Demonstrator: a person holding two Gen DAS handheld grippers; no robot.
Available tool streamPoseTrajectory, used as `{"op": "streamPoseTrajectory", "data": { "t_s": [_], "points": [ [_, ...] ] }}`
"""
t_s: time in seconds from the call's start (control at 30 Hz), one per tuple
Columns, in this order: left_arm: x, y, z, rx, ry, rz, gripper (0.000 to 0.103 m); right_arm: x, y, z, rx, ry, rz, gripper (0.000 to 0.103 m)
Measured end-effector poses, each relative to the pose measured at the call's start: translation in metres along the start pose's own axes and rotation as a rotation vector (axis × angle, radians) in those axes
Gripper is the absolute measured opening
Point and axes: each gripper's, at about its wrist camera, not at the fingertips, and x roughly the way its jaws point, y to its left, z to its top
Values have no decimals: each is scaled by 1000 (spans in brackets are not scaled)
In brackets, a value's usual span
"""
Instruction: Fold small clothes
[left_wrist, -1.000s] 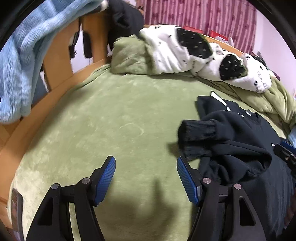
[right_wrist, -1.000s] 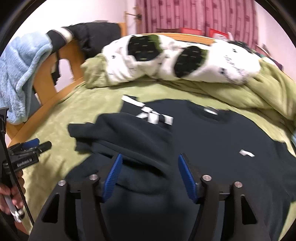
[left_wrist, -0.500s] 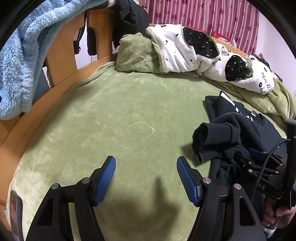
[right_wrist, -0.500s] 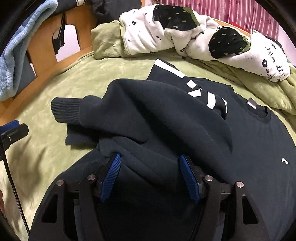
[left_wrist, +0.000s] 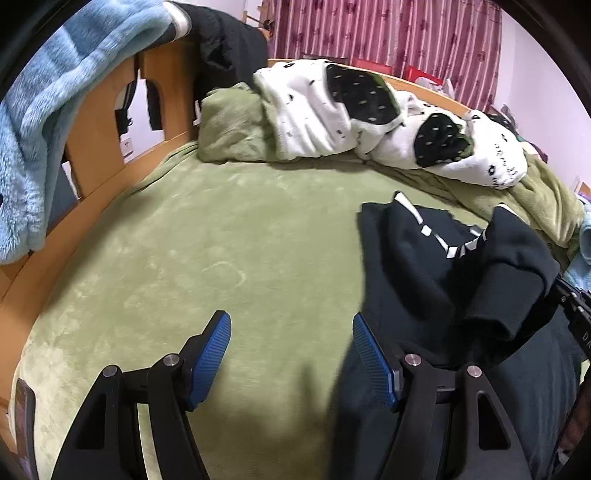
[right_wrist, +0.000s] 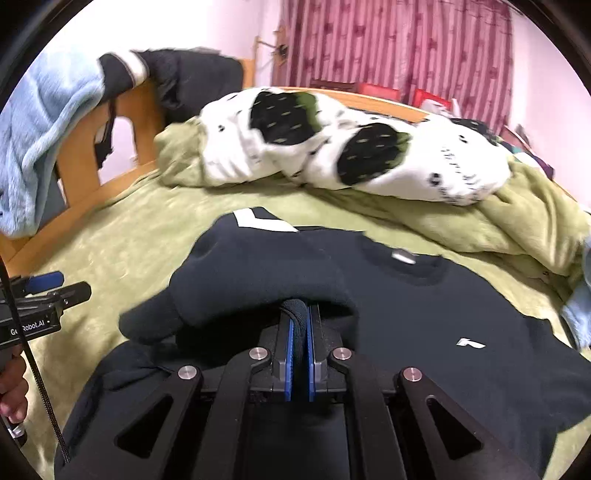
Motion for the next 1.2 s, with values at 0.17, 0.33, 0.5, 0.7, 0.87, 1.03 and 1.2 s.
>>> {"op": "streamPoseTrajectory", "data": {
  "t_s": [0.17, 0.33, 0.5, 0.7, 0.87, 1.03, 1.2],
  "points": [
    [-12, -25, 1, 38, -16, -19, 67, -25, -49, -6, 53, -19, -53, 5],
    [-20, -55, 1, 68, -26, -48, 78, -41, -96, -18, 124, -12, -69, 5],
    [-19, -85, -4, 118, -23, -52, 79, -44, -140, -36, 198, 19, -70, 5],
    [-8, -115, -13, 184, -2, -55, 79, -33, -180, -69, 239, 113, -63, 10],
    [5, -132, -21, 230, 16, -36, 79, -22, -198, -93, 182, 219, -85, 33],
    [15, -135, -25, 246, 31, -13, 79, -37, -208, -97, 130, 214, -97, 51],
    [18, -131, -25, 235, 43, -15, 79, -47, -215, -98, 188, 212, 33, 56]
  ]
}}
